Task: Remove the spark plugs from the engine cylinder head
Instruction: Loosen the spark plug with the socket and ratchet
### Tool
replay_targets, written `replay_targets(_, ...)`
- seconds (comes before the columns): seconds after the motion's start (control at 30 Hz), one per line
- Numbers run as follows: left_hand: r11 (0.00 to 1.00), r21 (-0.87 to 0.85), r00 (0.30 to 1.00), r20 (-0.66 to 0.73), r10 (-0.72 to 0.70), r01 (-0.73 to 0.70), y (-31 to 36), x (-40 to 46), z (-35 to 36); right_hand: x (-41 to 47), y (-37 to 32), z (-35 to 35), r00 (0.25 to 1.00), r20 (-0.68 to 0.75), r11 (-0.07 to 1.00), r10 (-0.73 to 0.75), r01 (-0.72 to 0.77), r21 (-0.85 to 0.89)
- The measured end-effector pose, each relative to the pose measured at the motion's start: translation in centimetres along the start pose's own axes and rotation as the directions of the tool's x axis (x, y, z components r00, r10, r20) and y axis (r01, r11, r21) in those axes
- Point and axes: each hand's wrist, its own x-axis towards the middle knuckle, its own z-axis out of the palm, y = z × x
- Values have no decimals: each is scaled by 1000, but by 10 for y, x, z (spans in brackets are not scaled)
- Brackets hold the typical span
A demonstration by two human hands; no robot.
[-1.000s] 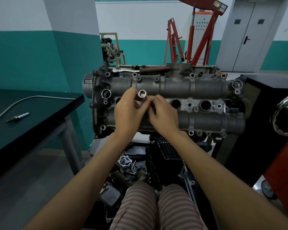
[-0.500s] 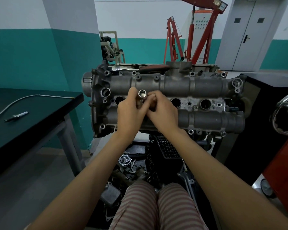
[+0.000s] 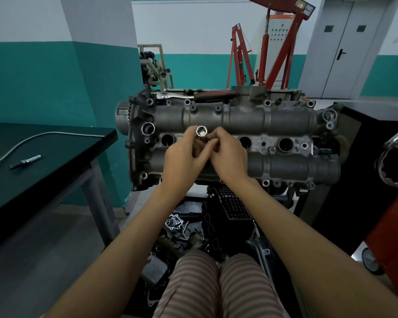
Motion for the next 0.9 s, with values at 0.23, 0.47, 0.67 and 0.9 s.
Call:
replay_targets(0.23, 996, -54, 994, -89, -71, 66, 0, 5, 2, -5, -2, 0, 995, 8, 993, -101, 101, -63)
replay_targets(0.47, 1000, 0, 997, 81, -17, 18, 1, 4, -3, -2, 0, 0, 1000, -1, 999, -28, 28, -22)
replay_targets(0.67, 992, 127, 996, 83, -17, 6, 9, 21, -13, -3, 0, -11, 993, 109, 987, -37, 19, 158)
replay_targets(0.9, 993, 106, 997, -53, 65, -59, 26, 24, -35, 4, -7, -35, 863, 340, 736, 373, -499, 458)
